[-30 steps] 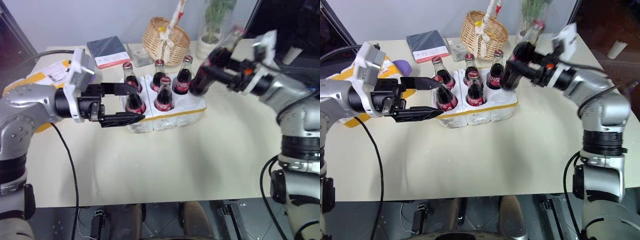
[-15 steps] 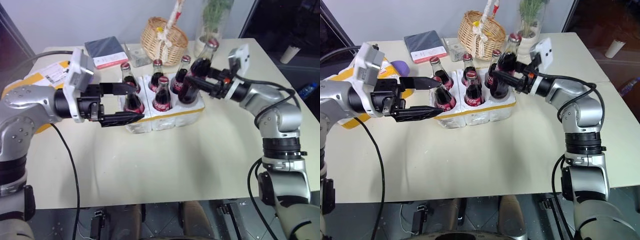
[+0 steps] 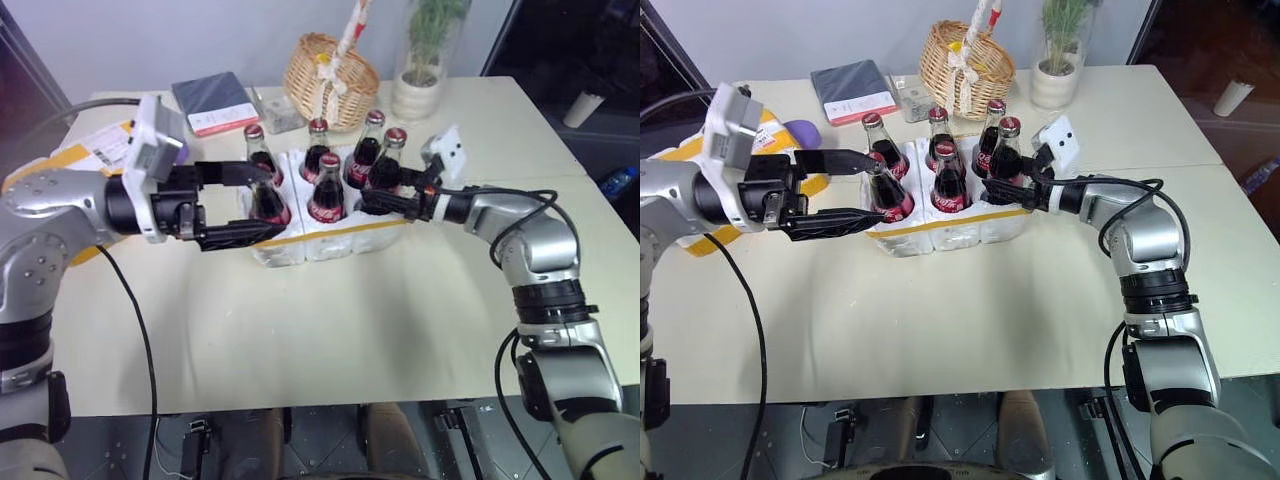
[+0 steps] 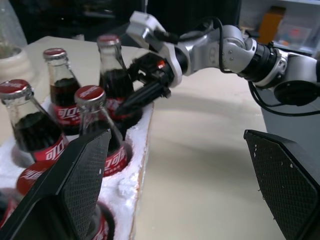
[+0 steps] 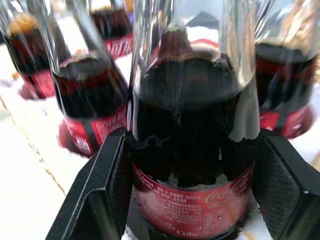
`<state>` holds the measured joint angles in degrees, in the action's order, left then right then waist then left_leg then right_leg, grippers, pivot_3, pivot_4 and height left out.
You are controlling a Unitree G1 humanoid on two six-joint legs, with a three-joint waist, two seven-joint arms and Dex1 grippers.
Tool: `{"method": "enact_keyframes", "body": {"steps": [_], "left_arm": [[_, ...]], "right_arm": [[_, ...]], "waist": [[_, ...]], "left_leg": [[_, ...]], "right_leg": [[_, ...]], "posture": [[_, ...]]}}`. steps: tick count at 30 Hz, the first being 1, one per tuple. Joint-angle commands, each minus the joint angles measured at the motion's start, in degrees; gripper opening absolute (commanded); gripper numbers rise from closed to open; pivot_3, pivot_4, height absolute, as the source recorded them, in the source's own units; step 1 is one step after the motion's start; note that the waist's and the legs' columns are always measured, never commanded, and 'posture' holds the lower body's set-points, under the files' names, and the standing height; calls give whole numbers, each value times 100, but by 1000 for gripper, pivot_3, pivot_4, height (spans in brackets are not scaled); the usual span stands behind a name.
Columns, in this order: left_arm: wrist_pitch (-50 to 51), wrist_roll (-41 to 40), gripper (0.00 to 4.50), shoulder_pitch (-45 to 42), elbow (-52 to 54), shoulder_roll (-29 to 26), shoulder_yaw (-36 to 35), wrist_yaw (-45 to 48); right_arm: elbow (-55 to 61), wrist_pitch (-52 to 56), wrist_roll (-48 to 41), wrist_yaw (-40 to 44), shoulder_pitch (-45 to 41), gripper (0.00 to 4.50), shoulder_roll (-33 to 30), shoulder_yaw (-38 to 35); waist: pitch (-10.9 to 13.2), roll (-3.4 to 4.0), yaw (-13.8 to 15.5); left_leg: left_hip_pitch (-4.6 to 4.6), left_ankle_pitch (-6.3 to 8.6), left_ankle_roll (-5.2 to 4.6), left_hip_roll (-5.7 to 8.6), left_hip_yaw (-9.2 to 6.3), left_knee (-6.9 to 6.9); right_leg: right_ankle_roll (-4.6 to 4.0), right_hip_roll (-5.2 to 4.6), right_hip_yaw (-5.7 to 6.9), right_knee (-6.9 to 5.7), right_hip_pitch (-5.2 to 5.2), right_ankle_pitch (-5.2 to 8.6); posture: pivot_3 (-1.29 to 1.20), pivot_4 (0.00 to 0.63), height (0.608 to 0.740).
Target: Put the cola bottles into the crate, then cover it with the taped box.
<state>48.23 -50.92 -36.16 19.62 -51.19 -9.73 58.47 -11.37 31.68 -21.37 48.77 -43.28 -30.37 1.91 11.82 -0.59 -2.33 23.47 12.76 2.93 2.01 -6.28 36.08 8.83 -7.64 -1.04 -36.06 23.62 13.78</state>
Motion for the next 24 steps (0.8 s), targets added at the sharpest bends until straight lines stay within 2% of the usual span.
{"method": "enact_keyframes", "body": {"steps": [1,2,8,13,16,19,21,24], "left_arm": [[-242,303,4500,114,-7,-130,-45,-22],[-328,458,4500,208,-26,-170,-31,-33],[-850,1467,4500,1067,-54,-491,-183,-328],[-1650,2787,4500,2103,-449,-974,-1032,-1017],[-2369,3672,4500,2894,-1136,-1202,-1819,-1422],[-3395,4492,4500,3468,-2045,-1354,-2175,-1840],[-4034,4934,4500,3565,-2778,-1462,-2092,-2207],[-5050,5837,4500,3502,-4130,-1712,-1454,-2984]], "right_arm": [[-82,18,74,-21,-159,4052,-9,-49],[-82,20,90,-30,-138,4465,-12,-57],[733,379,-250,-7,149,4465,-308,-459],[1809,1331,-1262,335,353,4465,-1089,-1333],[2049,1748,-1826,553,492,4465,-1608,-1961],[2008,1785,-1999,742,748,4465,-1991,-2314],[1890,1732,-1990,770,845,4465,-2133,-2422],[1661,1615,-1865,680,856,4465,-2230,-2454]], "waist": [[-1,-1,-9],[-1,-1,-11],[-1,-1,0],[0,0,28],[0,1,-9],[-1,-1,-8],[-1,-1,-3],[-1,-1,7]], "left_leg": [[0,0,0,0,0,2],[-2,0,0,0,0,2],[-5,0,0,-1,0,-4],[1,0,-1,0,0,-4],[-2,1,-1,-3,0,-13],[-7,2,-2,-5,3,-19],[-8,2,-2,-5,5,-19],[-7,2,-2,-4,7,-15]], "right_leg": [[0,0,0,0,-1,0],[0,0,0,0,-3,0],[0,0,-1,1,-3,0],[0,-1,0,3,1,0],[-3,0,0,3,4,2],[-10,1,1,4,3,6],[-11,-1,1,5,0,6],[-10,-1,0,5,1,6]], "posture": [[0,150,736],[0,150,736],[0,150,736],[0,150,736],[0,150,736],[0,150,736],[0,150,736],[0,150,736]]}}
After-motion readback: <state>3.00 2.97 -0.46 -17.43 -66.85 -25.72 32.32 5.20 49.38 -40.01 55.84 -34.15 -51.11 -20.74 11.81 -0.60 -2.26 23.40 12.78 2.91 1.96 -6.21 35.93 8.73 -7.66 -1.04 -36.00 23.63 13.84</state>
